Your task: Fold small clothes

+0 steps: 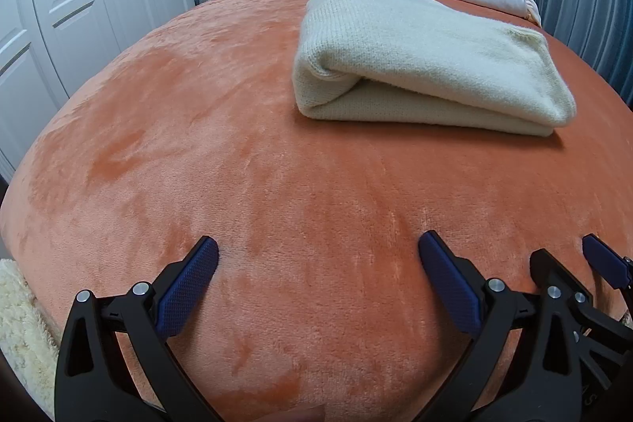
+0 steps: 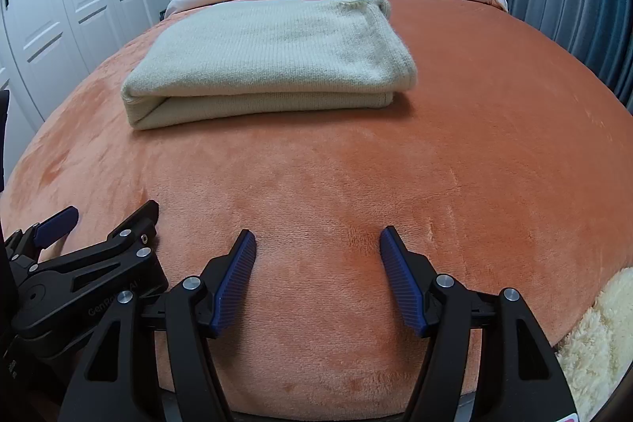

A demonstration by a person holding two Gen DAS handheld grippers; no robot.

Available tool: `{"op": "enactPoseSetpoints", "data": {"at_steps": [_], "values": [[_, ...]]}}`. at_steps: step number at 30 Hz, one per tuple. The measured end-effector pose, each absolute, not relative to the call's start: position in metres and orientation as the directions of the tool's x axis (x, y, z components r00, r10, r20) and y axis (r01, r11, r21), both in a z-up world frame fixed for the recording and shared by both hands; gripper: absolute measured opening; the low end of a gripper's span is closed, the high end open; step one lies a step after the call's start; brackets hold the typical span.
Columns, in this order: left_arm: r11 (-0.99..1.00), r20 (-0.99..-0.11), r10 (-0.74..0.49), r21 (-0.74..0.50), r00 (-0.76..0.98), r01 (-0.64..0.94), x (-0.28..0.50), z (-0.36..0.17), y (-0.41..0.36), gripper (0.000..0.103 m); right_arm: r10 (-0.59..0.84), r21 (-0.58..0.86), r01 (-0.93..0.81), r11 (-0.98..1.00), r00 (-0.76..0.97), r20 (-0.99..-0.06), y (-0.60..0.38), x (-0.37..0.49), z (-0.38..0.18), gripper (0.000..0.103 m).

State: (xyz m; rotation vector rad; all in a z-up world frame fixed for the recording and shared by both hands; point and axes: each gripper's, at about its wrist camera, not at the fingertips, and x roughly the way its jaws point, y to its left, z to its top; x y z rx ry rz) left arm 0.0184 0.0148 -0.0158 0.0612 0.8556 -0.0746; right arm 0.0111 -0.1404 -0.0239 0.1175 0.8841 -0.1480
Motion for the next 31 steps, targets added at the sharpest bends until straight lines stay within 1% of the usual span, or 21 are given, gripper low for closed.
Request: {"op": "enactPoseSetpoints", "data": {"at_steps": [15,31], "values": [[0.996,-0.756,-0.039,0.027,0.654,0.090,0.0187,-0.0159,0.0155,0.098,-0.080,0.041,0.177,0.983,0.626,-0.776,-0.1404,0.0110,-0.0240,0.064],[0.996,-0.757,-0.044,0.020,0.652,0.090,0.0181,-0.0162,0.0152,0.098,-0.093,0.044,0.190,0.981,0.654,-0.751,-0.1364,0.0034,-0.0252,0.066]]}}
